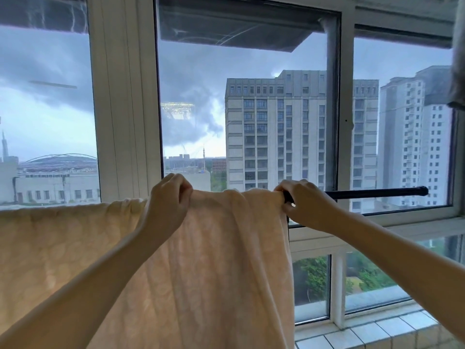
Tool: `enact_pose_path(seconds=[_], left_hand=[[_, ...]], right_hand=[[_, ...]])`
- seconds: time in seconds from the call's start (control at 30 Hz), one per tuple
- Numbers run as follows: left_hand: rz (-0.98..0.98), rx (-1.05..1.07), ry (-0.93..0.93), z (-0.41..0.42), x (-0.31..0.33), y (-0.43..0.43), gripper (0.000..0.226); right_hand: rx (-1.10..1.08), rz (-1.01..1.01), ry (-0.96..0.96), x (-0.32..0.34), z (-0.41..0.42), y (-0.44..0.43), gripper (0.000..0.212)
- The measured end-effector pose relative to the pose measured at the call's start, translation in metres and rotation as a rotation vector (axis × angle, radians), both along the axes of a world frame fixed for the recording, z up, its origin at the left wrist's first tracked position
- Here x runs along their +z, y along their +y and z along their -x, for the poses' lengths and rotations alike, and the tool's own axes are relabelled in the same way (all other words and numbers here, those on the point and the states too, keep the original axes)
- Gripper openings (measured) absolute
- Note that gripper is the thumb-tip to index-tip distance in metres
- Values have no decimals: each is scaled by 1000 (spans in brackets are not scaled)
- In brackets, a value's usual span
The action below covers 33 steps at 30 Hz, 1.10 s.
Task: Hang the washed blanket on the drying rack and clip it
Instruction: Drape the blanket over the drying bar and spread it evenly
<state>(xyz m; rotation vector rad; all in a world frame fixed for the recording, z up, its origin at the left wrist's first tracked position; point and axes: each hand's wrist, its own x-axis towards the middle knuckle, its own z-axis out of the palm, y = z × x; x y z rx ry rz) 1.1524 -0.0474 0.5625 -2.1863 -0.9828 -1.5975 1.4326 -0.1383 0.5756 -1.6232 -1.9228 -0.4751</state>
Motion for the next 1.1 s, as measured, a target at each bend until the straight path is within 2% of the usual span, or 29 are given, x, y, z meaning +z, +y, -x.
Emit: enact_pose_path(seconds=[0.13,0.27,0.37,0.43,0.53,0.6,0.7,0.8,0.93,1.1], left_hand=[[-1,74,-37,11,0,4,14],[6,141,-41,19,2,7,13],[115,252,-49,21,5,8,7],[165,278,-31,16,10,4,8],[135,68,70,-6,14,-16,13],[196,-100,160,-24,12,-28,13],[187,-143,204,-36,7,-28,15],[161,-158,115,-34,10,-23,6],[123,-118,77,-31,15,-25,5],[110,80,69,-5,14,-14,4]], right_hand=[[1,-9,-77,-5,0,1,32],[21,-106,-118,-10,2,4,50],[32,-234,-325,-17,7,6,54],[64,-293,-396,-20,9,8,51],[84,-266,-386,-17,13,10,43],[97,-252,-422,-14,13,10,44],[103,-270,-449,-12,12,8,39],[113,-294,-402,-7,10,7,29],[195,-307,-261,7,15,8,20],[340,-172,21,20,35,24,16]])
